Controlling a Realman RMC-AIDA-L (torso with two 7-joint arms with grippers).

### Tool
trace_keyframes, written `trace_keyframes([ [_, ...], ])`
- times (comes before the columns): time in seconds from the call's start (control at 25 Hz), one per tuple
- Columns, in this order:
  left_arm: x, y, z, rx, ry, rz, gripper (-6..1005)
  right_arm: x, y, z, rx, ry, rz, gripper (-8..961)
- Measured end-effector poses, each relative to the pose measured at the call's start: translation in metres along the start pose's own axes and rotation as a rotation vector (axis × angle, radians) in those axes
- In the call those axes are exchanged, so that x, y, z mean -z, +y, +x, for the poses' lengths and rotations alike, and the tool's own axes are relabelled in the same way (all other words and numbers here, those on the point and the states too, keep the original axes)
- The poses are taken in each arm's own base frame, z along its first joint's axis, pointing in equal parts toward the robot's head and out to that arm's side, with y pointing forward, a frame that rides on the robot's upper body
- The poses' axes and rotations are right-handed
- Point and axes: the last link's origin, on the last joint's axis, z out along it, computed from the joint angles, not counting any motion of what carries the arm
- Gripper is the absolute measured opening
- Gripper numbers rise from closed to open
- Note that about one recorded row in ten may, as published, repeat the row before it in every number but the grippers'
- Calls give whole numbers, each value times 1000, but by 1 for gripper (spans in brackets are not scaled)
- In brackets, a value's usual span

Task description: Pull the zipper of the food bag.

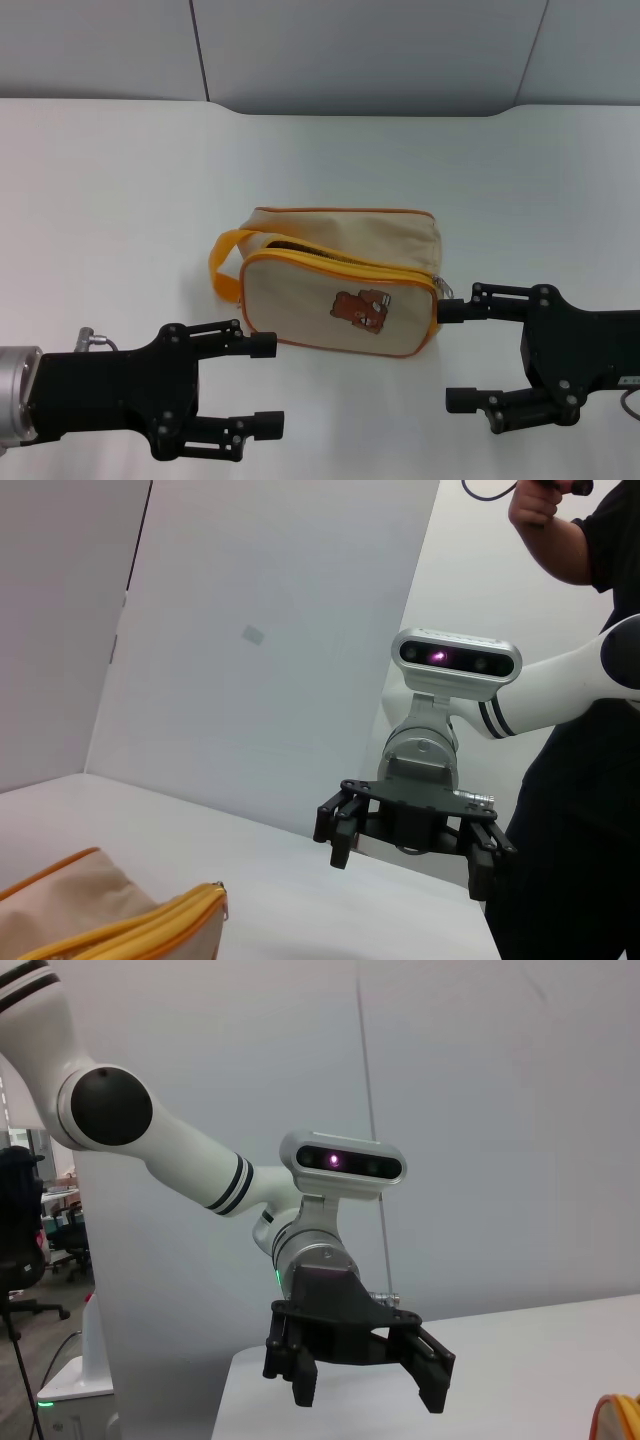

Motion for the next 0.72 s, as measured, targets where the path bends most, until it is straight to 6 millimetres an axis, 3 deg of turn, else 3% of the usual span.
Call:
trace_keyframes([
  [0.72, 1, 2, -3, 7, 4, 4, 822, 0, 0, -1, 2, -3, -7, 820],
])
